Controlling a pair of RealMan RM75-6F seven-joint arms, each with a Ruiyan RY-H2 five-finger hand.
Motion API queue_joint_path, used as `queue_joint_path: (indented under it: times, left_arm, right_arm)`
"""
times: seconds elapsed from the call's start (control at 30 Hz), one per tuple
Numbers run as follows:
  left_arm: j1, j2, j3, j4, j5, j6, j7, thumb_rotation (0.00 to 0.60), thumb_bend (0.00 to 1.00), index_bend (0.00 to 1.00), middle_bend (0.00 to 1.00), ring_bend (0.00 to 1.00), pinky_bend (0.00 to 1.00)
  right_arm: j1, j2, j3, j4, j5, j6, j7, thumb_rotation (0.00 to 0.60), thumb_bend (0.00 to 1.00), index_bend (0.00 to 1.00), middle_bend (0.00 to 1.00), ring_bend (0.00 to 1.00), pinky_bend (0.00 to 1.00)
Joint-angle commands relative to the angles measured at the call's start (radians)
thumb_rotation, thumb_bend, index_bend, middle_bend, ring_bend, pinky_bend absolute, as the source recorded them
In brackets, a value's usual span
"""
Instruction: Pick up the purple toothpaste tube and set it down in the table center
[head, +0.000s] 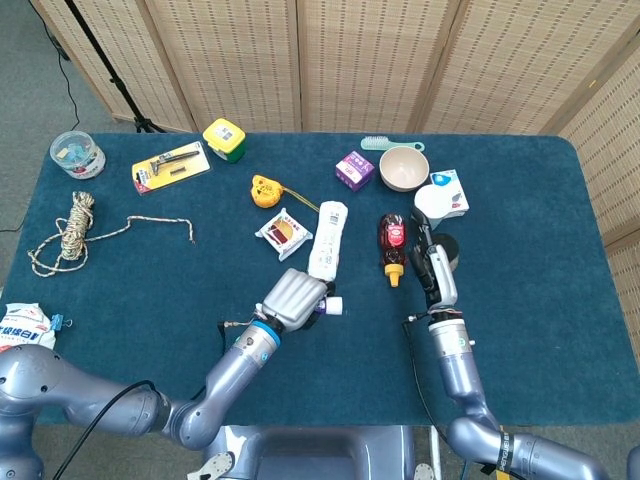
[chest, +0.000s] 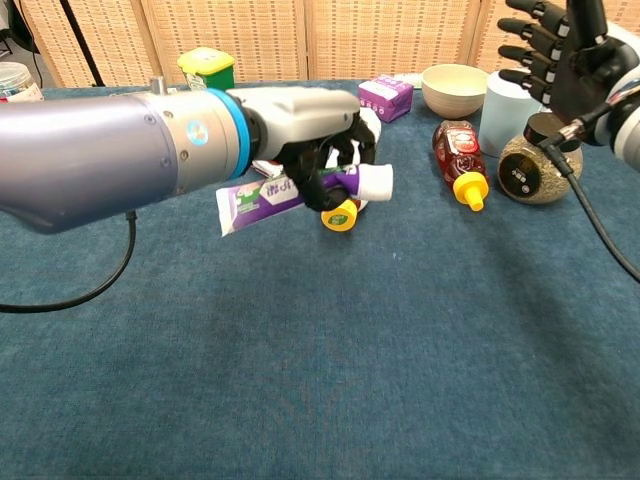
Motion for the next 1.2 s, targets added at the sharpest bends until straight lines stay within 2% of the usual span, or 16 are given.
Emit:
queue_joint_path:
  times: [0.03,0.1,0.27,0.33,0.63,0.73,0.9,1.0,1.07,1.17,1.2]
  left_arm:
    - [0.008,-0.013,0.016,0.021,0.003,-0.012,0.002,0.600,0.99,0.50,0.47,0.49,0.61]
    - [0.011,-0.018,0.030,0.032,0.007,-0.024,0.005,0.600,0.98,0.44,0.41,0.43,0.56]
    - [0.007,-0.004,0.037,0.026,-0.024,-0.064,0.016,0.600,0.84,0.14,0.11,0.15,0.36]
    - [0.009,-0.002,0.039,0.026,-0.024,-0.068,0.015,0.600,0.80,0.10,0.07,0.11,0.33]
    - [0.051,0.047,0.035,-0.009,0.005,-0.041,-0.034,0.600,0.75,0.05,0.04,0.07,0.31]
    - [0.094,0.102,0.033,-0.062,0.048,-0.001,-0.079,0.600,0.75,0.05,0.04,0.07,0.31]
    - [0.193,0.210,0.061,-0.143,0.164,0.090,-0.157,0.600,0.73,0.05,0.04,0.07,0.31]
    - [0.248,0.262,0.078,-0.172,0.220,0.131,-0.201,0.600,0.72,0.06,0.04,0.08,0.30]
    - [0.288,0.299,0.094,-0.188,0.261,0.163,-0.226,0.600,0.71,0.08,0.04,0.08,0.30]
    - [0.382,0.367,0.145,-0.207,0.360,0.249,-0.278,0.600,0.70,0.11,0.04,0.09,0.30]
    - [0.398,0.377,0.155,-0.208,0.378,0.262,-0.287,0.600,0.70,0.11,0.04,0.10,0.30]
  right_arm:
    - [-0.005,0.009,-0.001,-0.003,-0.003,0.005,0.001,0.113,0.00,0.00,0.00,0.00,0.00]
    - [-0.010,0.018,-0.001,-0.002,-0.005,0.010,0.000,0.113,0.00,0.00,0.00,0.00,0.00]
    - [-0.016,0.034,0.001,-0.002,-0.008,0.015,0.004,0.112,0.00,0.00,0.00,0.00,0.00]
    - [-0.018,0.041,0.000,-0.003,-0.011,0.019,0.006,0.112,0.00,0.00,0.00,0.00,0.00]
    - [-0.032,0.090,-0.007,0.000,-0.038,0.029,0.004,0.112,0.00,0.00,0.00,0.00,0.00]
    - [-0.038,0.117,-0.013,0.003,-0.054,0.032,-0.002,0.113,0.00,0.00,0.00,0.00,0.00]
    - [-0.040,0.165,-0.038,0.022,-0.090,0.024,-0.031,0.123,0.00,0.00,0.00,0.00,0.00]
    - [-0.042,0.186,-0.056,0.033,-0.115,0.024,-0.042,0.184,0.00,0.00,0.00,0.00,0.00]
    - [-0.045,0.201,-0.071,0.050,-0.135,0.029,-0.061,0.285,0.00,0.00,0.00,0.00,0.00]
    - [-0.058,0.228,-0.108,0.068,-0.184,0.053,-0.093,0.386,0.00,0.00,0.00,0.00,0.00]
    - [-0.060,0.231,-0.115,0.073,-0.192,0.058,-0.102,0.403,0.00,0.00,0.00,0.00,0.00]
